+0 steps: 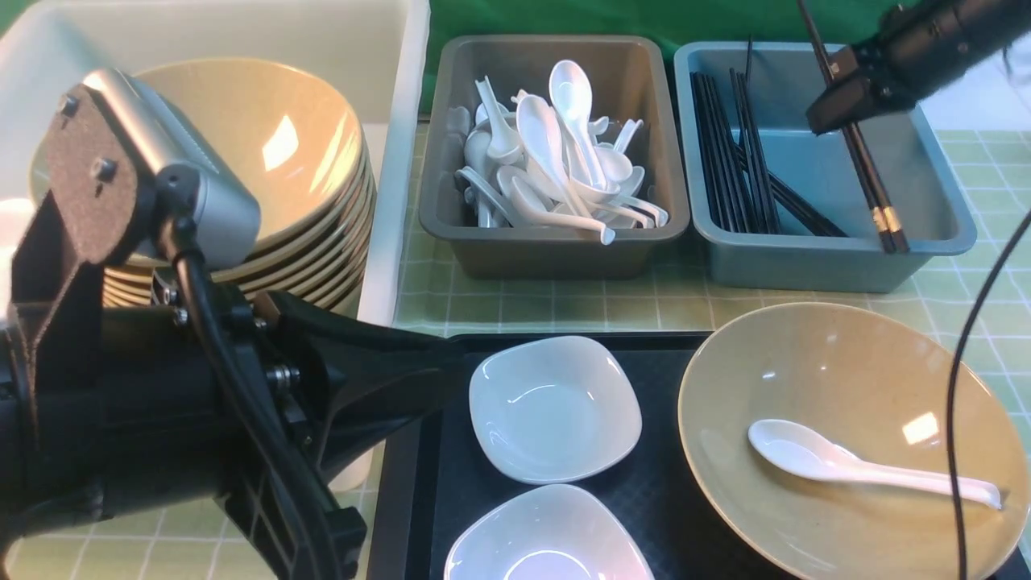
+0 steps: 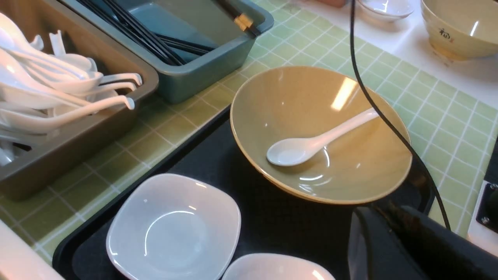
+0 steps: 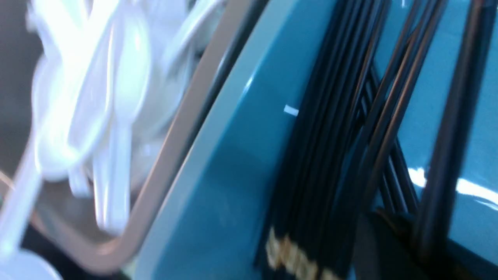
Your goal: On green table put chopsticks spoon bowls plates into blue grey white boxes.
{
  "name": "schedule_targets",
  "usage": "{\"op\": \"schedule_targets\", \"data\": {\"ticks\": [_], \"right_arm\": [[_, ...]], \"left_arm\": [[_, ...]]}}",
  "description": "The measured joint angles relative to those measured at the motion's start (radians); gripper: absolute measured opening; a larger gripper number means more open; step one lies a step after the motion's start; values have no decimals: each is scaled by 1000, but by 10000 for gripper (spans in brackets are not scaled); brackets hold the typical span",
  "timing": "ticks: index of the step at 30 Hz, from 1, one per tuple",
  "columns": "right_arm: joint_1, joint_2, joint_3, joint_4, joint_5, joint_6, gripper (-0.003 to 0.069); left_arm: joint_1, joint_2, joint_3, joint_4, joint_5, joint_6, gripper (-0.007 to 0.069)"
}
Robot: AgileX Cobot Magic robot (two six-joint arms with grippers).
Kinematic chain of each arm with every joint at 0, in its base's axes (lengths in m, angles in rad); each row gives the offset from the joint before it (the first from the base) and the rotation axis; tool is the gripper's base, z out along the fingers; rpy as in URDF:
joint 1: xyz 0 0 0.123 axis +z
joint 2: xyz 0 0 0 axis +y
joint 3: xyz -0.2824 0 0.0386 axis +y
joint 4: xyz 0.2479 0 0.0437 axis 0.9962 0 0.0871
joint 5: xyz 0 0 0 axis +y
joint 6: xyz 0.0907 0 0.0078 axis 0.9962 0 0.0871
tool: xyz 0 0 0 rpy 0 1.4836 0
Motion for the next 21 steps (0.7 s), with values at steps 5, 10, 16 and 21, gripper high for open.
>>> {"op": "schedule_targets", "data": {"ticks": [5, 10, 16, 21], "right_arm": [[-38, 64, 1, 112, -46, -53, 31], [-38, 63, 2, 127, -84, -84, 59], [-38, 56, 10, 127, -99, -87, 245], [-44, -19, 77, 125, -82, -102, 470]], "left_arm": [[0, 0, 0, -3, -19, 0, -1], [0, 0, 0, -4, -39, 0, -1], [0, 0, 0, -4, -69, 0, -1], [0, 7, 0, -3, -103, -9, -1]]}}
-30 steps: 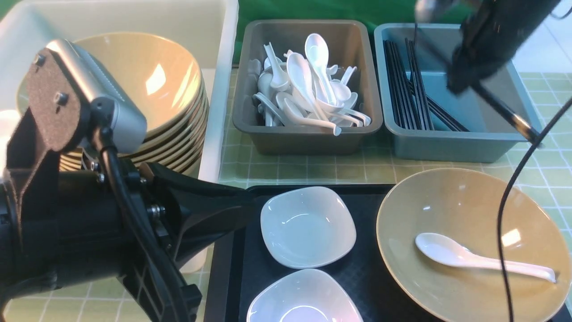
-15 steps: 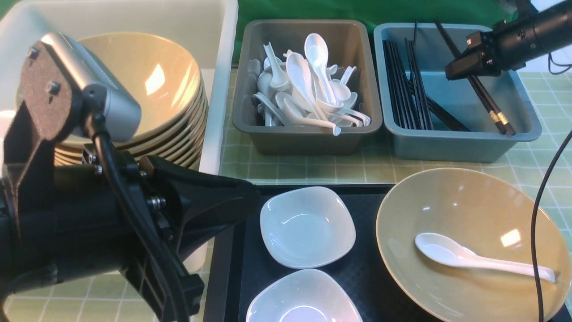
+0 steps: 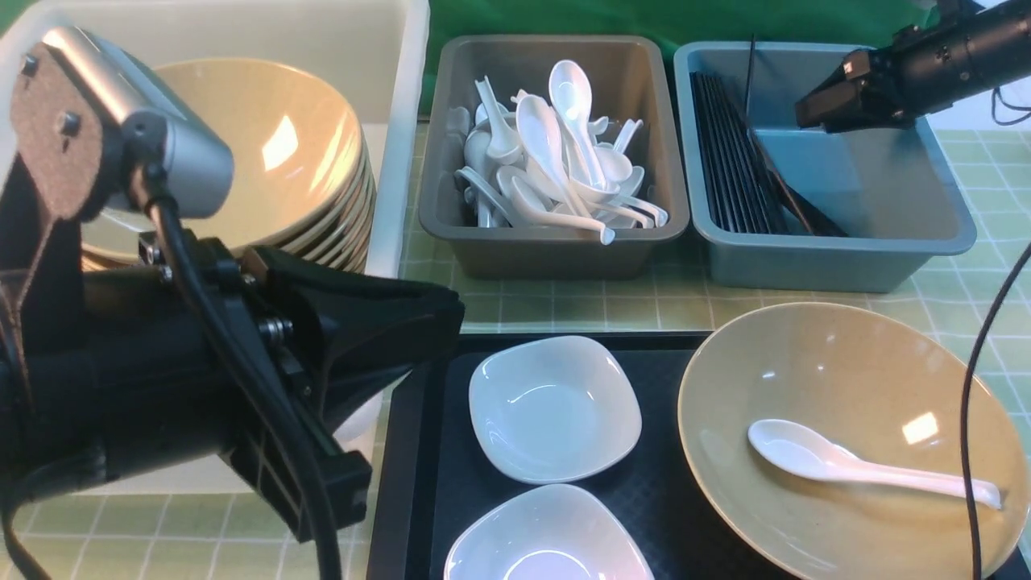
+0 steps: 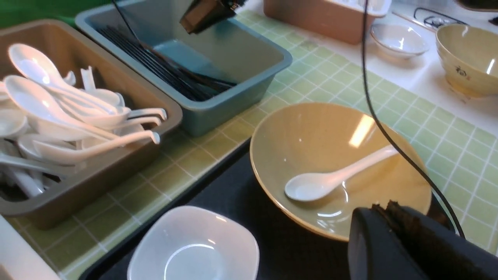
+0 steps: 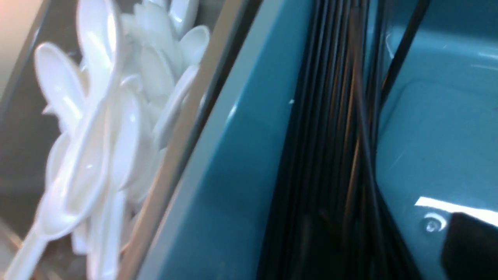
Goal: On green table put chopsticks spoon bowls plates into blue grey white boxes.
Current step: 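Reach down and grasp the white spoon resting in the bowl with the right gripper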
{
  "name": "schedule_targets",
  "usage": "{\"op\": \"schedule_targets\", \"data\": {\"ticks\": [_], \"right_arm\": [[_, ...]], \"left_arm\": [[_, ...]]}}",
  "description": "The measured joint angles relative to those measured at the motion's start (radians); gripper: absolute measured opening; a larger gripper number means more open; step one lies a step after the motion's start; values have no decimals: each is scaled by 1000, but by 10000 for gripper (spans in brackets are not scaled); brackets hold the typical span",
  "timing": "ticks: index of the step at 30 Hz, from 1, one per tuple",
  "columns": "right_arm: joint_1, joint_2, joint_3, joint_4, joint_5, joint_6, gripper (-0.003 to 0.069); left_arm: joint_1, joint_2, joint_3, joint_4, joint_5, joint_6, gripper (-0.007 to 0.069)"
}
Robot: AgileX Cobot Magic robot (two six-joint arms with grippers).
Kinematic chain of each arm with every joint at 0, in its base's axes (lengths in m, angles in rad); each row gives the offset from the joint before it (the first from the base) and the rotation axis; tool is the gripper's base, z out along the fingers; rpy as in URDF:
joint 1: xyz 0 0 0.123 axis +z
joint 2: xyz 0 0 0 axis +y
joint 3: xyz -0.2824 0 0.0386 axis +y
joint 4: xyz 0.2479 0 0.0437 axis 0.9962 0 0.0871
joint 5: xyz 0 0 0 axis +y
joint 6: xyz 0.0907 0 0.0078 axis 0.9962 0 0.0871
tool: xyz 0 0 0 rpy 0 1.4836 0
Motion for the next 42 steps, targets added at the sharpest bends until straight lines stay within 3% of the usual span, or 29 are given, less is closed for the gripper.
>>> {"op": "schedule_targets", "data": {"ticks": [3, 6, 11, 14, 16, 18, 23, 27, 30, 42], "right_arm": [[-17, -89, 25, -1, 58, -22, 539], [-28, -202, 52, -7, 91, -48, 554], [-3, -448, 141, -30, 111, -113, 559], [78, -626, 237, -124, 142, -158, 559], [131, -692, 286, -197, 144, -167, 559], [246, -807, 424, -363, 144, -149, 559], [363, -907, 698, -550, 144, -106, 559], [399, -909, 944, -643, 144, -105, 559], [406, -875, 1064, -708, 128, -104, 559], [407, -662, 1100, -747, -28, -136, 556]], "left_arm": [[3, 26, 0, 0, -66, -82, 0], [27, 73, -5, 0, -92, -182, 3], [57, 155, -101, 66, 65, -228, 40], [59, 183, -225, 182, 238, -220, 99], [59, 185, -269, 235, 282, -211, 132], [59, 179, -314, 334, 329, -198, 207], [59, 160, -319, 420, 416, -165, 335], [58, 126, -319, 427, 502, -70, 400], [58, 93, -319, 424, 542, -11, 398], [58, 35, -320, 356, 632, 13, 399]]}}
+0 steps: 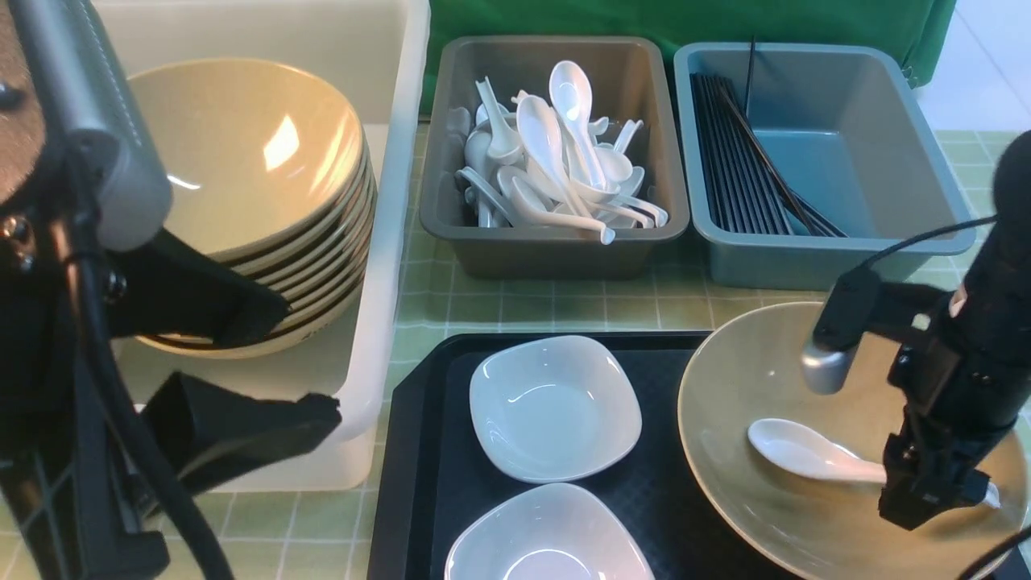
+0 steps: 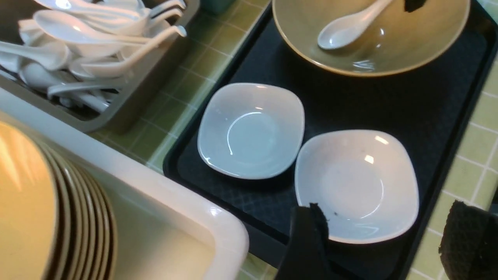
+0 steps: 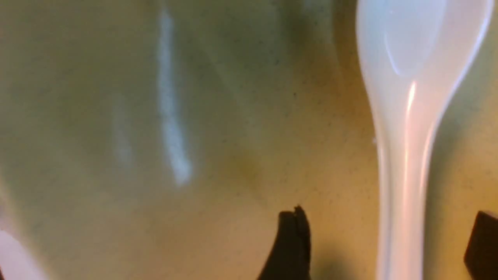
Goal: On green table put chopsticks spoon bowls plates into blue grey white boxes.
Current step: 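Reach down and grasp the white spoon resting in the bowl with the right gripper, then place the white spoon into the bin of spoons with the right gripper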
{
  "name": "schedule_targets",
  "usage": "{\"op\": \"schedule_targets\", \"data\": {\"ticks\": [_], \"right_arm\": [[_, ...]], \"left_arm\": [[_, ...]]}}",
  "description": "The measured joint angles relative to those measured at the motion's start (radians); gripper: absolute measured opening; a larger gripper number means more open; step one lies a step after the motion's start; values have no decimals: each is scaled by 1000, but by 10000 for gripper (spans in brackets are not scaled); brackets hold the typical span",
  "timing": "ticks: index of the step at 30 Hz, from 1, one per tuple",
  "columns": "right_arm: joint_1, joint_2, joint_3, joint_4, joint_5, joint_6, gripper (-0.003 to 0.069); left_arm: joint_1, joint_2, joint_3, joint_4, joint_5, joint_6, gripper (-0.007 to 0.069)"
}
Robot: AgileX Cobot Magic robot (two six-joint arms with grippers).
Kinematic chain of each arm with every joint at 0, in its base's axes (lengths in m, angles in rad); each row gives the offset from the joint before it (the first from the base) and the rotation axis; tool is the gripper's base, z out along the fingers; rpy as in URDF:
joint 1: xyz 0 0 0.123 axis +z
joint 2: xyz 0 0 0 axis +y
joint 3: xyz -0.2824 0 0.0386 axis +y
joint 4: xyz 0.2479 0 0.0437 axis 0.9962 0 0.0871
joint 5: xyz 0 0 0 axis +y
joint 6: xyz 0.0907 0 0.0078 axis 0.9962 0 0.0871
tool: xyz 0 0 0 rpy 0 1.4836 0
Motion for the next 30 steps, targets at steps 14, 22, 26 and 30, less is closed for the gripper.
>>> {"op": "schedule_targets", "data": {"ticks": [14, 22, 26, 30], "right_arm": [[1, 46, -317, 85, 143, 30, 131], [6, 124, -711, 427, 60, 33, 131], [13, 264, -899, 519, -29, 68, 131], [20, 427, -997, 565, -156, 91, 131]], "left_arm": [[0, 0, 0, -12, 1, 0, 399], [0, 0, 0, -12, 1, -4, 399], [0, 0, 0, -12, -1, -4, 399], [0, 0, 0, -12, -13, -10, 399]]}}
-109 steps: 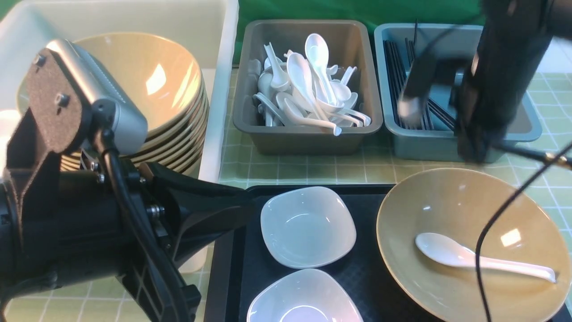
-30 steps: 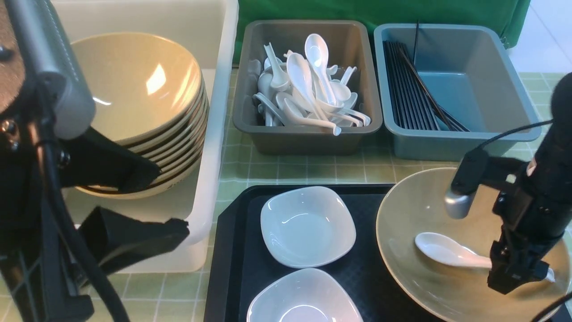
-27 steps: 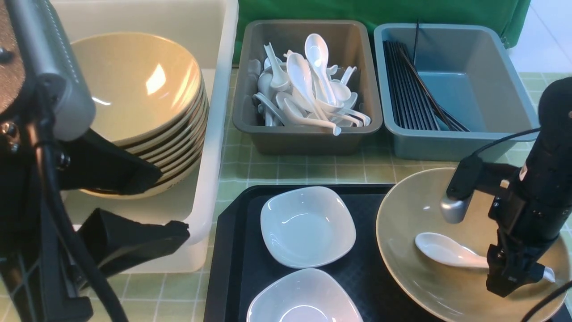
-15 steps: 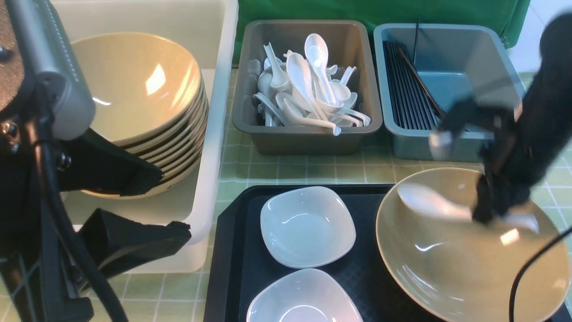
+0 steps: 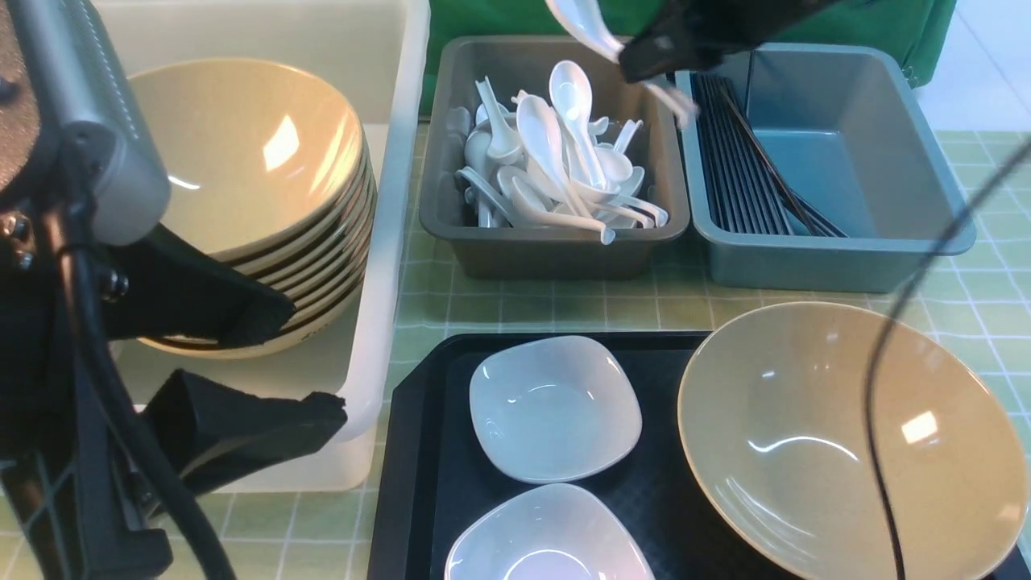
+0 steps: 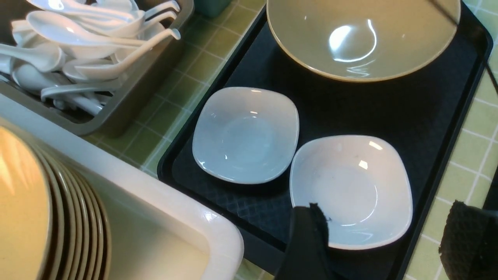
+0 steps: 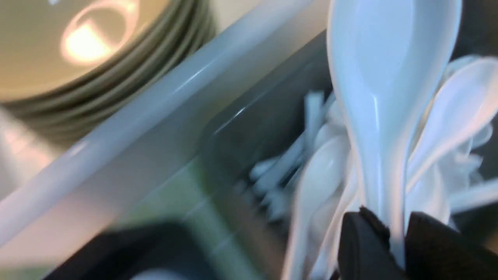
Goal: On green table put chopsticks spoon bowls plates into blue grey white boxes.
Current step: 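Place the white spoon into the bin of spoons with the right gripper, then grasp the large bowl on the tray by its rim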
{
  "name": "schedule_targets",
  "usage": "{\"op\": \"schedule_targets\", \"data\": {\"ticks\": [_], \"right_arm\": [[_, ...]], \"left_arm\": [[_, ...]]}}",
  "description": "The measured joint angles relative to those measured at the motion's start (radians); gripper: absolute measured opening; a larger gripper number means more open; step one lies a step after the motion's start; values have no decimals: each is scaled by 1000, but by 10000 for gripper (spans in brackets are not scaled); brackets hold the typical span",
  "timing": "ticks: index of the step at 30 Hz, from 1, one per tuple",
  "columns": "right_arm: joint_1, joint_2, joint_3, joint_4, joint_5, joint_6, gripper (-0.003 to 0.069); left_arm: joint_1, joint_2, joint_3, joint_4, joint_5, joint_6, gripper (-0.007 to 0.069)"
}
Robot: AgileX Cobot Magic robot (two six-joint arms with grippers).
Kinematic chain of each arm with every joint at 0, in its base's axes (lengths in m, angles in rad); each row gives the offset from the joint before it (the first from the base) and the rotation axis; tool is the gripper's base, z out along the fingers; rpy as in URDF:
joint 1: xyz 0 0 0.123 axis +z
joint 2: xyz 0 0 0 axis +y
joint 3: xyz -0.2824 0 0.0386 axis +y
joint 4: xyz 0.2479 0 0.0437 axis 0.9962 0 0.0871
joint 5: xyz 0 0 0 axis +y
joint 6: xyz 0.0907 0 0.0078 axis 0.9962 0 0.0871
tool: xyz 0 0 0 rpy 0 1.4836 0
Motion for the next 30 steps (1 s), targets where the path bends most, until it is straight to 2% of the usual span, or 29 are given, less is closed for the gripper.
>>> {"op": "schedule_targets", "data": {"ticks": [4, 9, 13, 14, 15, 16, 18, 21, 24, 30], "right_arm": [[8, 130, -10, 3, -152, 51, 131], [10, 172, -10, -1, -170, 46, 171], [10, 128, -10, -1, -160, 44, 305], [10, 122, -10, -1, -158, 45, 312], [9, 98, -10, -1, -138, 46, 360], [9, 90, -10, -1, -130, 46, 372], [-6, 9, -10, 0, -22, 47, 430], [-23, -59, -10, 0, 74, 42, 441], [-68, -204, -11, -5, 302, 33, 439], [-85, -484, 96, -91, 327, 42, 395]], "left_arm": [[0, 0, 0, 0, -9, -38, 399], [0, 0, 0, 0, -9, -83, 399], [0, 0, 0, 0, -17, -97, 399], [0, 0, 0, 0, -17, -97, 399], [0, 0, 0, 0, -24, -97, 399], [0, 0, 0, 0, -26, -97, 399], [0, 8, 0, 0, -47, -99, 399], [0, 23, 0, -2, -69, -107, 399], [0, 88, 7, -35, -122, -158, 399], [0, 280, 28, -138, -263, -184, 399]]}}
